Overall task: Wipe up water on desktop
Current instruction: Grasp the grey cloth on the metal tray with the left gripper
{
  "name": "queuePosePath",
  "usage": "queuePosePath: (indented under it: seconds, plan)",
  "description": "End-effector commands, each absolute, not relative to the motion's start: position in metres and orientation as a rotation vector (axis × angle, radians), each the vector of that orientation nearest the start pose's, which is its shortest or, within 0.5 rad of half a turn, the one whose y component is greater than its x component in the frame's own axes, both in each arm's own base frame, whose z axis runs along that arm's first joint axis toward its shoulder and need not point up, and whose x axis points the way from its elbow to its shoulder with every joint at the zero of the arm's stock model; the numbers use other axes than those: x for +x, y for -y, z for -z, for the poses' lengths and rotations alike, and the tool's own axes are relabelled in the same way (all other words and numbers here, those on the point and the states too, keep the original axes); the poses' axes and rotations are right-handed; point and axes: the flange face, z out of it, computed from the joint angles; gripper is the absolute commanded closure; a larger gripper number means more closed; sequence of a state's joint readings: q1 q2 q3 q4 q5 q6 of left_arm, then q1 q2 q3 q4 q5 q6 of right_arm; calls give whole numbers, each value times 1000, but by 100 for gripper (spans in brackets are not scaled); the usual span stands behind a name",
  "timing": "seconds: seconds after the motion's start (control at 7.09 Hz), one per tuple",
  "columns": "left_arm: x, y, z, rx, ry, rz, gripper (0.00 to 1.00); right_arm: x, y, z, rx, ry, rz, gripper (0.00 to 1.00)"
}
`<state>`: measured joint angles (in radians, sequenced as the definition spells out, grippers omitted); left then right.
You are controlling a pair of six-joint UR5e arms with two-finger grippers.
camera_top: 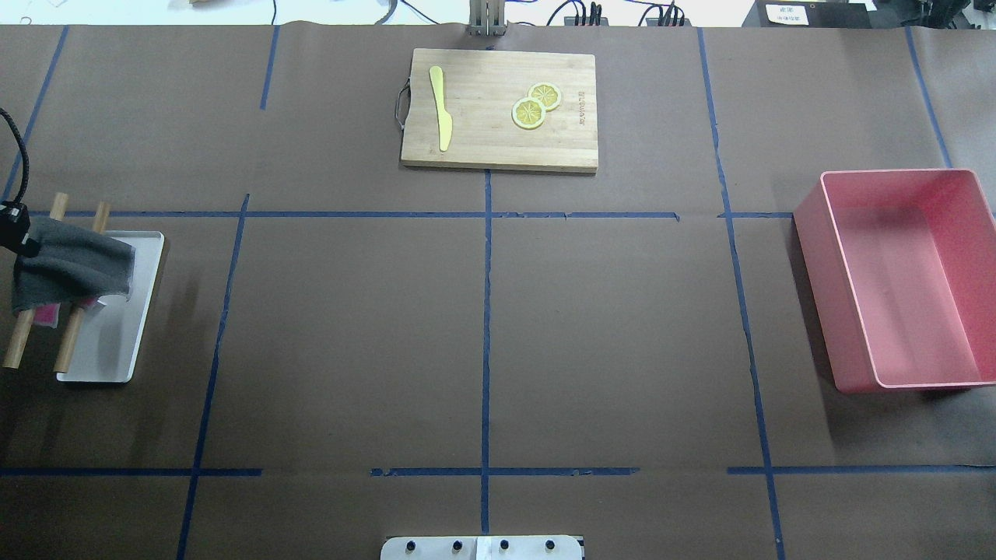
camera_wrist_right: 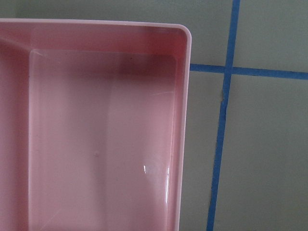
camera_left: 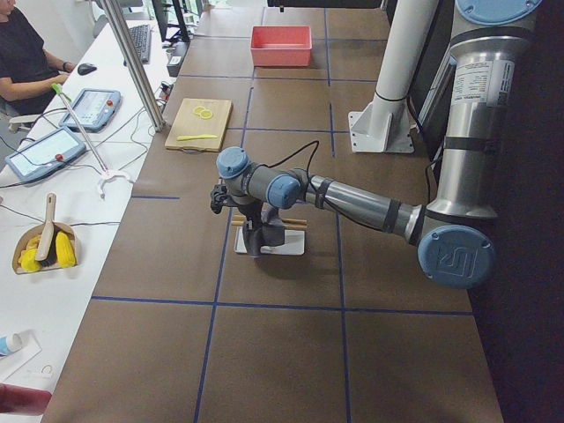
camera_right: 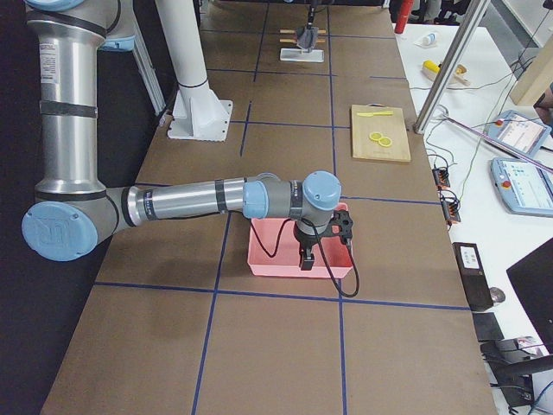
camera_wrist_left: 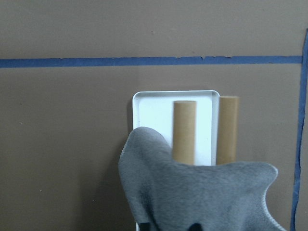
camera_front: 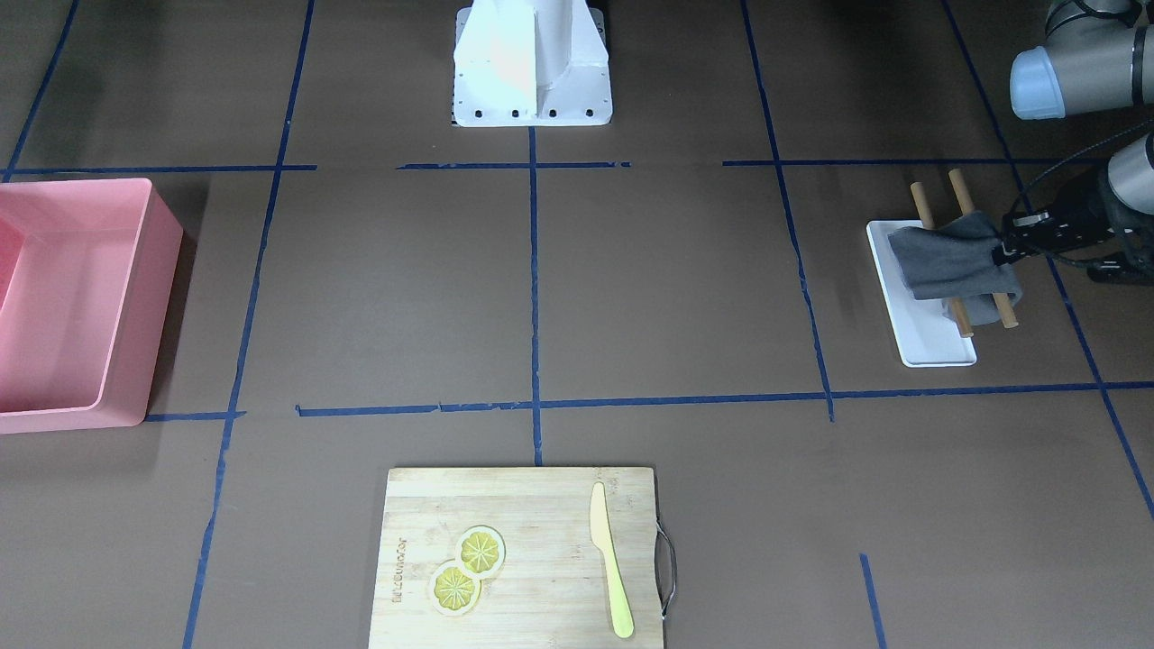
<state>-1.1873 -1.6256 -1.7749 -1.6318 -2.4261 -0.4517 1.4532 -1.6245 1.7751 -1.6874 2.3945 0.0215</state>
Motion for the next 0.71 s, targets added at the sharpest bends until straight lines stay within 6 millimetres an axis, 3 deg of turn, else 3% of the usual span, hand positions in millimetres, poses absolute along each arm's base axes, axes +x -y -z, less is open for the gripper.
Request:
queuePosePath:
  seconds: [0.0, 0.14, 0.28, 0.42, 0.56]
  plan:
    - [143, 502, -474, -63, -957, -42, 100, 4, 471, -592, -26, 824, 106, 0]
    - [143, 499, -447, -45, -986, -27, 100, 2, 472, -590, -23, 825, 113, 0]
    - [146, 507, -404, -40, -1018, 48, 100, -6, 476, -581, 18, 828, 147, 0]
    - [170, 515, -357, -56, -1053, 99, 100, -10, 477, -578, 59, 832, 160, 0]
    - [229, 507, -316, -111, -1072, 91, 100, -26, 478, -573, 57, 838, 150, 0]
